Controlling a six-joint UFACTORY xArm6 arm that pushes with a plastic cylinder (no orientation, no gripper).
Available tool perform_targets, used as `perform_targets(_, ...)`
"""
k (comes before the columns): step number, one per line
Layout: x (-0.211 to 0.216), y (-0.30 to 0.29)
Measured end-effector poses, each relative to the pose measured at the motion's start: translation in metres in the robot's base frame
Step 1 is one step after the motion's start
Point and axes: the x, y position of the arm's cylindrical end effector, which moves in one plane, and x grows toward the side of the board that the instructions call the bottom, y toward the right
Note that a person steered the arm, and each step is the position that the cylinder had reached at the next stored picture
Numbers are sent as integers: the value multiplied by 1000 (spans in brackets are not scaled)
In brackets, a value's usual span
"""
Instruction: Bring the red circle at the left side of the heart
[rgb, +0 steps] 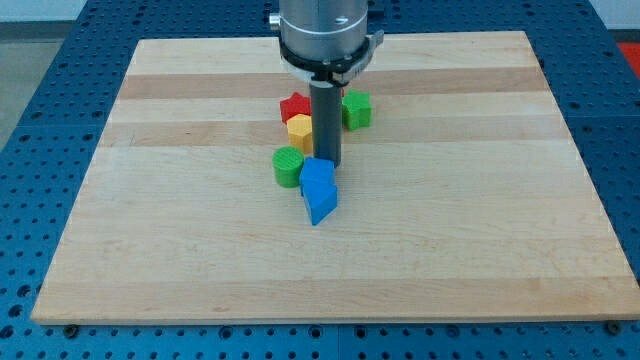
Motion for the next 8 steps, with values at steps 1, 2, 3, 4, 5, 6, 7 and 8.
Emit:
perform_targets(1, 14, -1)
perform_targets(2, 10, 2)
perform_targets(3, -14, 6)
perform_targets(4, -39, 6)
perform_targets(5, -60, 6)
perform_targets(6, -83, 6)
perform_targets(7, -107, 6)
perform_targets(8, -129, 7)
